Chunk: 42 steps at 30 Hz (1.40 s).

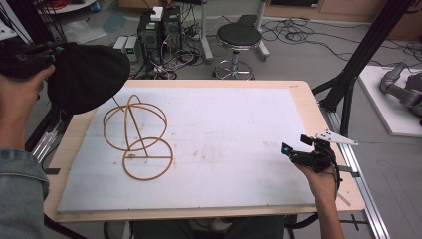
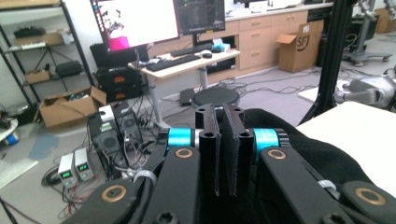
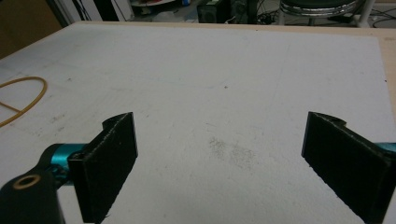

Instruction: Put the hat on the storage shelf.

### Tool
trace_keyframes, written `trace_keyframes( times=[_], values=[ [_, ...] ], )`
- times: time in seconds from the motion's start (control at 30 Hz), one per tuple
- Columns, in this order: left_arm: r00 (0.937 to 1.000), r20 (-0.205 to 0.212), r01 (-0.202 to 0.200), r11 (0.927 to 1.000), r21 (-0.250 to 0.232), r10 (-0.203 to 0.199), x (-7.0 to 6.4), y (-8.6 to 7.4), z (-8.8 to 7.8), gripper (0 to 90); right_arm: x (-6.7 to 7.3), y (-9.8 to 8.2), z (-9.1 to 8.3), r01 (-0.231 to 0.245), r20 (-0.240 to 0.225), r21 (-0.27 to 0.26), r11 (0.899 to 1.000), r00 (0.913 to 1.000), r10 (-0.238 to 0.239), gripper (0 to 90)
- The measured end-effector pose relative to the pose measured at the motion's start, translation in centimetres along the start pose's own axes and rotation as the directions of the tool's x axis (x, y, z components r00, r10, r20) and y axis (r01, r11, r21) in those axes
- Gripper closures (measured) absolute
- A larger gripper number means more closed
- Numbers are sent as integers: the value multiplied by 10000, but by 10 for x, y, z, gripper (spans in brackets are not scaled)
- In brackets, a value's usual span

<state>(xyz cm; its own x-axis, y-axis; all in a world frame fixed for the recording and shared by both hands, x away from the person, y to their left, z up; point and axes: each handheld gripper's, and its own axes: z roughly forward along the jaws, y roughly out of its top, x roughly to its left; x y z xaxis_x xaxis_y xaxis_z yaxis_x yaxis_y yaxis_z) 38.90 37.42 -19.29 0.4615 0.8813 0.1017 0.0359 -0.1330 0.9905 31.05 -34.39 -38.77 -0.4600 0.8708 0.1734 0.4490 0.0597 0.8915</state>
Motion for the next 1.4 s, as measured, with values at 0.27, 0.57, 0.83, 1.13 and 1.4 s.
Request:
trace_keyframes(
  times=[0.27, 0.57, 0.83, 1.13, 1.4],
  values=[
    [9994, 344, 109, 9986, -517, -91, -4, 14, -11, 850, 0, 2, -2, 16, -2, -94, 10000, 10000, -16, 102],
    [9926, 1200, 283, 9974, -660, -202, -15, 31, -16, 850, 0, 3, -2, 43, -13, -127, 9999, 10000, -43, 102],
    [9817, 1893, 336, 9969, -715, -195, -31, 42, -14, 851, -1, 3, -3, -14, -32, -123, 9999, 10000, 13, 102],
    [9729, 2299, 372, 9977, -563, -232, -50, 50, -8, 851, -1, 3, -3, -59, -33, -142, 9999, 10000, 59, 102],
    [9605, 2781, 104, 9987, -496, 38, -63, 50, -12, 851, -2, 3, -4, -48, -36, -140, 9999, 10000, 48, 102]
  ],
)
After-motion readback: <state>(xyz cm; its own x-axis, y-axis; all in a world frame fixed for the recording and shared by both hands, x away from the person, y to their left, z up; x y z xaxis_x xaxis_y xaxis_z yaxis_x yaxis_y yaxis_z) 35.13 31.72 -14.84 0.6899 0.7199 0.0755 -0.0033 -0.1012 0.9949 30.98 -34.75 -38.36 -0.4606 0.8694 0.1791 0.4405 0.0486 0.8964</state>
